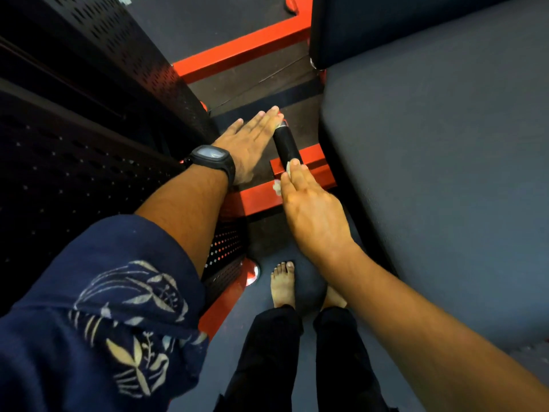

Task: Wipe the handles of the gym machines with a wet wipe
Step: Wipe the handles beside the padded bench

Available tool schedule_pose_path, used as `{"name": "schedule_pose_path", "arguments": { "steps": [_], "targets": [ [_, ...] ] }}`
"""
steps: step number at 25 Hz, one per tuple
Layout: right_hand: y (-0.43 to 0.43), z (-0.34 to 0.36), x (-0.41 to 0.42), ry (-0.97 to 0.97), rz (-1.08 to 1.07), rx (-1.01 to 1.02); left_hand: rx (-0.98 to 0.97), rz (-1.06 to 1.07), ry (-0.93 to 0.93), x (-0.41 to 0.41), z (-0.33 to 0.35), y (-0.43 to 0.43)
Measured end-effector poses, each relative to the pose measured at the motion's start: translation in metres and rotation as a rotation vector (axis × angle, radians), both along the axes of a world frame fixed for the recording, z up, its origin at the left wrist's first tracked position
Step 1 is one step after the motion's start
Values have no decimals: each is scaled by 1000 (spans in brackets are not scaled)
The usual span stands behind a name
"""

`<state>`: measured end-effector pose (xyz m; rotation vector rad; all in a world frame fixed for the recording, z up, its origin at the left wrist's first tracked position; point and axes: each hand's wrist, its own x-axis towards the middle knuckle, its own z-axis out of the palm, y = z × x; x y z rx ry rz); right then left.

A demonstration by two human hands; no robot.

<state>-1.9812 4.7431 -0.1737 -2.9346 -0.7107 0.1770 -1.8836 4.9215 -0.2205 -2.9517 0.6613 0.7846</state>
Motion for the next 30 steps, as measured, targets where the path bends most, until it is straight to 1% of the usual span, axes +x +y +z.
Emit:
{"name": "schedule_pose_path", "arguments": {
  "steps": [1, 4, 6, 8, 9, 12, 15, 17, 18, 21, 22, 24, 25, 27, 28, 30],
  "targets": [
    [5, 6, 12, 9, 16, -45, -16, 10, -3, -1, -2, -1],
    [12, 10, 45, 174, 155, -135, -50, 28, -2, -3, -1, -2],
    [6, 9, 39, 129, 281, -199, -37, 15, -3, -2, 1, -2],
    [6, 8, 30, 151, 360, -282, -28, 7, -21, -1, -1, -1],
    [12, 9, 33, 154, 357, -300, -34, 19, -15, -2, -2, 0],
    [29, 6, 50, 208, 260, -278, -72, 46, -14, -3, -4, -3],
    [21, 9, 23, 258, 278, -329, -36, 32, -5, -2, -3, -3],
    [11, 11, 8, 203, 230, -189, -21, 37, 7, -2, 0, -3],
    [7, 13, 5, 178, 203, -153, -17, 35, 4, -2, 1, -4],
    [-8, 10, -14, 215, 253, -148, -22, 23, -3, -3, 1, -4],
    [-13, 8, -22, 180, 218, -129, -20, 25, 0, -3, 1, -3],
    [-16, 0, -25, 20, 37, 12, -10, 16, -4, -2, 0, -1],
    [-15, -2, -18, -22, -63, 87, -12, 17, -5, -2, -1, -1],
    [-13, -6, -12, 58, -246, 195, -30, 32, -4, -4, -2, -3],
    [-12, -5, -15, 121, -313, 213, -30, 37, -3, -4, -2, -3],
    [-9, 1, -26, 167, -403, 265, -21, 33, -1, -4, -1, -4]
  ]
}}
